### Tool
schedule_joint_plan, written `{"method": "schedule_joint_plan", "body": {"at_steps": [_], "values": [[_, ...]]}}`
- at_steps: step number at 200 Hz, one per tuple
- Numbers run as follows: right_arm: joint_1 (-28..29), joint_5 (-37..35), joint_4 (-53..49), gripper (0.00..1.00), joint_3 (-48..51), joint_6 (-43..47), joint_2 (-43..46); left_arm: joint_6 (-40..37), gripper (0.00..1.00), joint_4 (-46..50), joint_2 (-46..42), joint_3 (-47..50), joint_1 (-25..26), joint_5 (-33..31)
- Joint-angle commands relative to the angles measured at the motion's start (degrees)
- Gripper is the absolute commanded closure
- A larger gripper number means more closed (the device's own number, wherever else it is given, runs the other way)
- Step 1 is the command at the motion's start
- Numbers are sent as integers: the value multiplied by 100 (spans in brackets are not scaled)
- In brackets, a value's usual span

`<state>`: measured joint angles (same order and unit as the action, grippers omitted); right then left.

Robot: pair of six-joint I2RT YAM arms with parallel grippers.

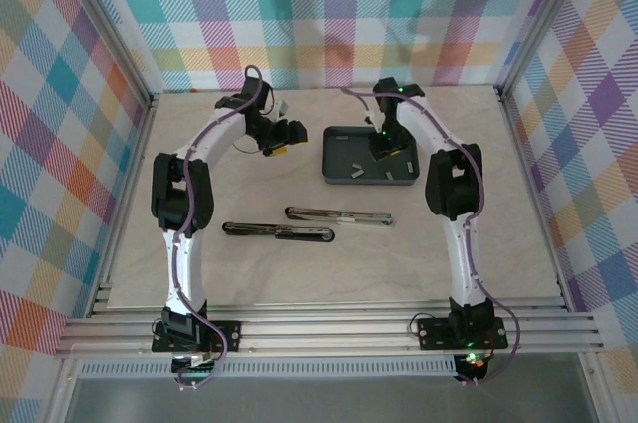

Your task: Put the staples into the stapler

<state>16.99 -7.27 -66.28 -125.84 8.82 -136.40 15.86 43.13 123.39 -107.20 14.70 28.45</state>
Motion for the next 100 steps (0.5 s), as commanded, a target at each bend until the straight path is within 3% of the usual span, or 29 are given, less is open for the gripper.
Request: {"method": "schedule_joint_plan", "body": {"at_steps": [1,100], "values": [[-65,-448,-352,56,-179,-922,-96,74,28,162,125,-229,-2,-52],[-117,-733,-598,55,-261,-1522,-395,-16,28,160,150,-214,33,-100]]}}
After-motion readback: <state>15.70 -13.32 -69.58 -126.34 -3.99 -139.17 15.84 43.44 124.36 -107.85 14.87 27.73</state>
